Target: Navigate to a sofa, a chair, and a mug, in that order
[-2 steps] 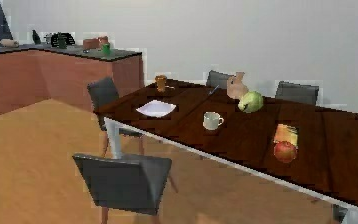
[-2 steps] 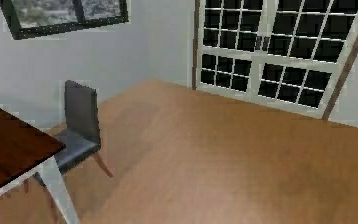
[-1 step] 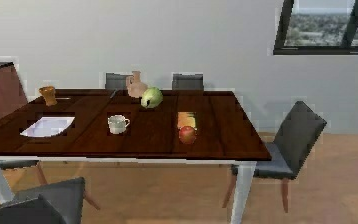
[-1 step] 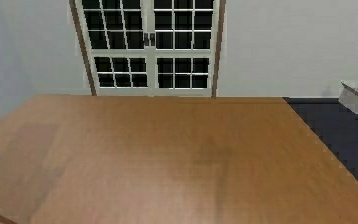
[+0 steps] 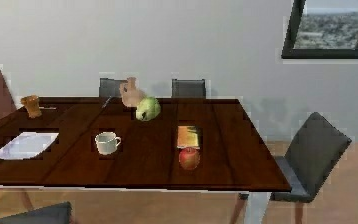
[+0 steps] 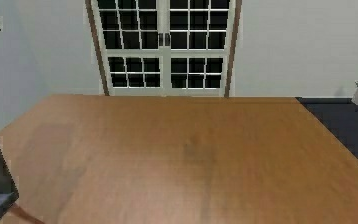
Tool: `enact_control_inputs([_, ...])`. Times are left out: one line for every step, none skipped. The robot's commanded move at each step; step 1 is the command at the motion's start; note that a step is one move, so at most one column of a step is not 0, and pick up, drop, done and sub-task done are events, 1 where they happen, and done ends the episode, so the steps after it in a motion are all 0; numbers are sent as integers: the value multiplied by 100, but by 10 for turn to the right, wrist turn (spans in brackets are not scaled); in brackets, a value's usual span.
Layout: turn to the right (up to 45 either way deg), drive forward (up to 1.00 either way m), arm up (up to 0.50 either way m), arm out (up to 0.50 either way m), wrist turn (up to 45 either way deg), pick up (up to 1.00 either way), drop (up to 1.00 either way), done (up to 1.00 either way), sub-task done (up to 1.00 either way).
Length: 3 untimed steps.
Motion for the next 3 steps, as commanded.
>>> enact_control_inputs([390, 0, 0, 0, 0, 0, 0, 0, 0])
enact_control_inputs([0, 15, 0, 0, 0, 0, 0, 0, 0])
enact_control_inputs([-450, 0, 0, 0, 0, 0, 0, 0, 0])
